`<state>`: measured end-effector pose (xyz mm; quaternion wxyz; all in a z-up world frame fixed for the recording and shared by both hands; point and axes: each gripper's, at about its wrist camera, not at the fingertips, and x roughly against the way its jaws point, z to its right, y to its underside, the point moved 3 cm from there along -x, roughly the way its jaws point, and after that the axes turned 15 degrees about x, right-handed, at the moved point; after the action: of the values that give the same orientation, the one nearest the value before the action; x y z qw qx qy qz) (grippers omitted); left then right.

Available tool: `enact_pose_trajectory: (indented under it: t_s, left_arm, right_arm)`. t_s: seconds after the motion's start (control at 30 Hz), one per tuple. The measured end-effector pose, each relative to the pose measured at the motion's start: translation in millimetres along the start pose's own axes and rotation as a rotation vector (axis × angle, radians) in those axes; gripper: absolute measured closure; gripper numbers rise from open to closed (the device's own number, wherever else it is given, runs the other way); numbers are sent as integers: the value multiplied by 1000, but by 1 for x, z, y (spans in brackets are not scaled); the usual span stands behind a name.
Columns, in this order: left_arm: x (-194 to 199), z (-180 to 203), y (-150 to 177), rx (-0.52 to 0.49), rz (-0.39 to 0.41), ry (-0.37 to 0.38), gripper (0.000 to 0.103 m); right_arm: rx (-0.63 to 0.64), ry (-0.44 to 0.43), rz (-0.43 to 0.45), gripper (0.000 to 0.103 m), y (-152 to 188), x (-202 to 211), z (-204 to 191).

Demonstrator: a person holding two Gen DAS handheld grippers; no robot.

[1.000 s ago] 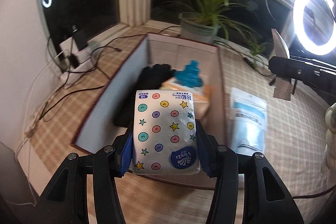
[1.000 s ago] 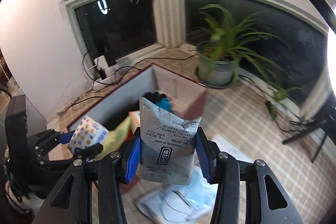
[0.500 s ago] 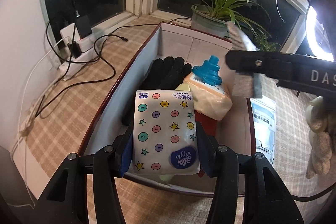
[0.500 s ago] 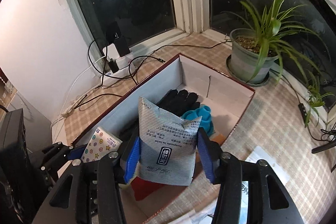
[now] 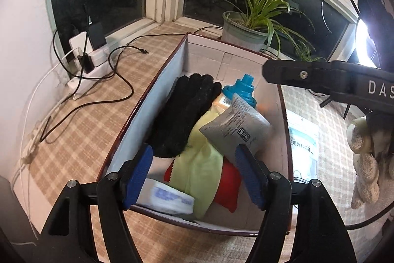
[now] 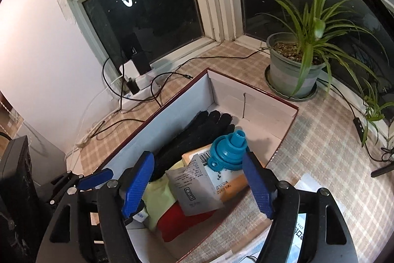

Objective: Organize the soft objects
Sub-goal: 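Open both tools to drop the tissue pack and grey packet in, then move both tools back over the blue-and-white face mask bag on the rug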

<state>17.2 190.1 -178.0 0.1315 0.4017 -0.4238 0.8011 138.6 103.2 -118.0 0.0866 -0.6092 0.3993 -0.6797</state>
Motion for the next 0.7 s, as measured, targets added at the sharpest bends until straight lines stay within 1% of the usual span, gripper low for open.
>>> enact_pose_trajectory:
  t_s: [0.2,0.33,0.5,0.7]
  left_arm:
    - [9,9,3,-1,2,33,34]
    - [18,23,7,-17,4,75,34]
    - [31,46,16,-61,11,127,34]
    - [42,83,37,-115,-28,213,33]
  right_arm:
    - [-52,-7,30,32,13,19,18]
    - [-115,-13,58,32,30,37,37]
    - [-156,16,82,32,56,63,63]
    - [-199,59,77,30,95,87,95]
